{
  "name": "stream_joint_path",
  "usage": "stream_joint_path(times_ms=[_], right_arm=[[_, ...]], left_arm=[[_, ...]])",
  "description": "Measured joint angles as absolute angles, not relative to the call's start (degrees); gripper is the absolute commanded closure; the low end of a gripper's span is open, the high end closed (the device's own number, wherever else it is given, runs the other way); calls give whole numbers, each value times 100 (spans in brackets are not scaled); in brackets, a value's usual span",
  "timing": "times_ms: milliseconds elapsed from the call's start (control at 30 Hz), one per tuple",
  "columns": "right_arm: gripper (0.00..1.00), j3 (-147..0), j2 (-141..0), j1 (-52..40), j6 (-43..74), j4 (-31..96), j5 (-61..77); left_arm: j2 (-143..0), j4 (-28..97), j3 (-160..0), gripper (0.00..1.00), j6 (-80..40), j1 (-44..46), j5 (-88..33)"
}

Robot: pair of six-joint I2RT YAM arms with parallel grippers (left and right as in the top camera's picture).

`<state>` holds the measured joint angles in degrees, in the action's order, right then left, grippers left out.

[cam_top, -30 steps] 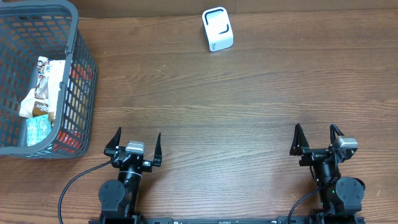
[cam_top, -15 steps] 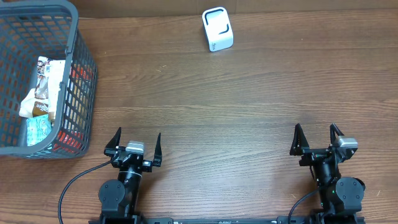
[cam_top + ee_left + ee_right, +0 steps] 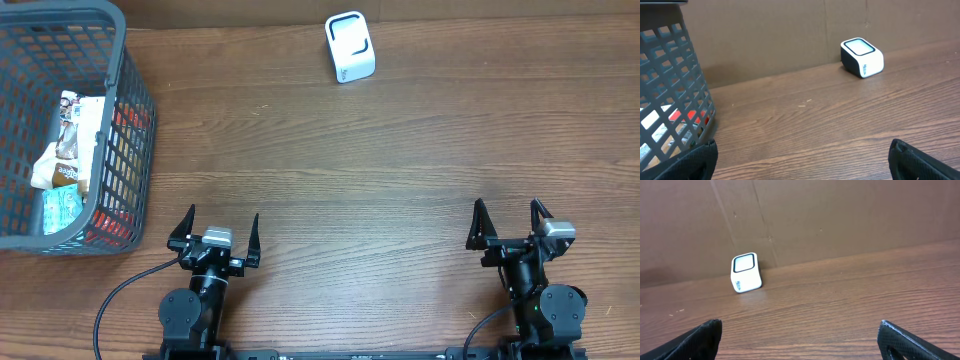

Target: Scan the item barcode

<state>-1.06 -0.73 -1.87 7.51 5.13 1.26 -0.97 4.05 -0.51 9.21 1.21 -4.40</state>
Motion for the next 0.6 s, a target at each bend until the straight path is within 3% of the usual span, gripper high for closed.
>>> stream_joint_path(times_ms=[600], right_arm=[[0,-106,-73,-187,749,515,123]], left_arm=[[-95,403,-49,0,1269,121,-425]])
